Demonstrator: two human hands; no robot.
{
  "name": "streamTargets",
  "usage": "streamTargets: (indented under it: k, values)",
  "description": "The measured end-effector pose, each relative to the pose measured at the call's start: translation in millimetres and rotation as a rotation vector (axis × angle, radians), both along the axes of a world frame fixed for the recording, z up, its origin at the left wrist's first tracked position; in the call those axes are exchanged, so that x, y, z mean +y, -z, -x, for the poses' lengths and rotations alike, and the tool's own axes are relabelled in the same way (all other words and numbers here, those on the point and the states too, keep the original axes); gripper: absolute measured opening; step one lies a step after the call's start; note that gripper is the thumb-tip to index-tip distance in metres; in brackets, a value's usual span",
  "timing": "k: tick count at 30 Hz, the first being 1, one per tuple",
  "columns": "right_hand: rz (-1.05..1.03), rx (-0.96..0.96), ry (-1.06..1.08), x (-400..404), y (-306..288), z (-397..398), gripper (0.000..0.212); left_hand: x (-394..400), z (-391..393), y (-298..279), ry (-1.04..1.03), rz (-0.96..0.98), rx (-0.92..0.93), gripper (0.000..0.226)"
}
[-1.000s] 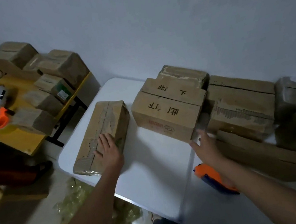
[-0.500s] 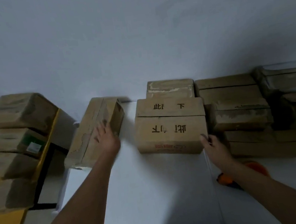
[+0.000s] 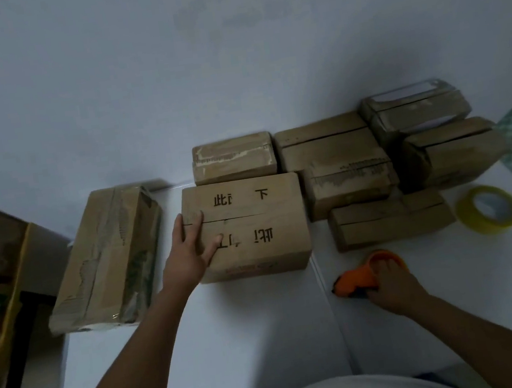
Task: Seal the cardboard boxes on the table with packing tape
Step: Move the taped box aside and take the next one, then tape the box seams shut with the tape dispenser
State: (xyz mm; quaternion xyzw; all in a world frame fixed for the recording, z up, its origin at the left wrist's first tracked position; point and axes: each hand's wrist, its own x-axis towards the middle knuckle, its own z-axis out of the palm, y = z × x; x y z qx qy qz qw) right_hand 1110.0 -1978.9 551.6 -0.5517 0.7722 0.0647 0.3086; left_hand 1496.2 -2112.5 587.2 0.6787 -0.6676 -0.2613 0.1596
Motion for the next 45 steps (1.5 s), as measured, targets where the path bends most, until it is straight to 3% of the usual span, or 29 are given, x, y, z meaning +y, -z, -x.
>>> streamTargets:
  k: [3,6,12,15,18,20,24,31,34,36,38,41,45]
  values:
    - [-0.108,0.035,-0.081,13,8,10,0.056,17,7,-4,0.004,-0.005,0.004,0.073]
    - [0.058,-0.128,-0.005,19,12,20,0.036,36,11,-5,0.018,0.01,0.016,0.073]
    - [0.386,-0.298,0.062,36,-5,15,0.022,55,13,-3,0.018,0.01,0.059,0.074]
    - [0.56,-0.472,0.229,19,-41,1,0.027,50,15,-5,0.027,-0.009,0.063,0.074]
    - [0.688,-0.614,0.251,-13,-92,-11,0.013,51,21,-7,0.049,-0.026,0.067,0.074]
    - [0.665,-0.641,0.21,-32,-121,-18,0.017,58,30,-8,0.084,-0.021,0.071,0.075]
    - [0.427,-0.665,0.084,-52,-156,-38,0.028,79,47,-10,0.182,-0.005,0.072,0.077]
    - [0.348,-0.536,-0.122,-50,-154,-80,0.047,95,58,-27,0.284,-0.141,0.134,0.07]
    - [0.353,-0.489,-0.14,-46,-147,-87,0.045,86,61,-43,0.263,0.024,0.027,0.049]
    - [0.376,-0.503,-0.135,-45,-143,-86,0.045,79,67,-57,0.07,0.01,0.155,0.03]
    - [0.387,-0.523,-0.127,-44,-141,-85,0.045,68,74,-69,-0.129,-0.24,0.488,0.029]
    - [0.401,-0.48,-0.139,-44,-141,-85,0.043,53,81,-80,-0.188,-0.589,0.799,0.048]
    - [0.393,-0.472,-0.13,-44,-141,-85,0.043,42,81,-87,-0.259,-0.663,0.98,0.036]
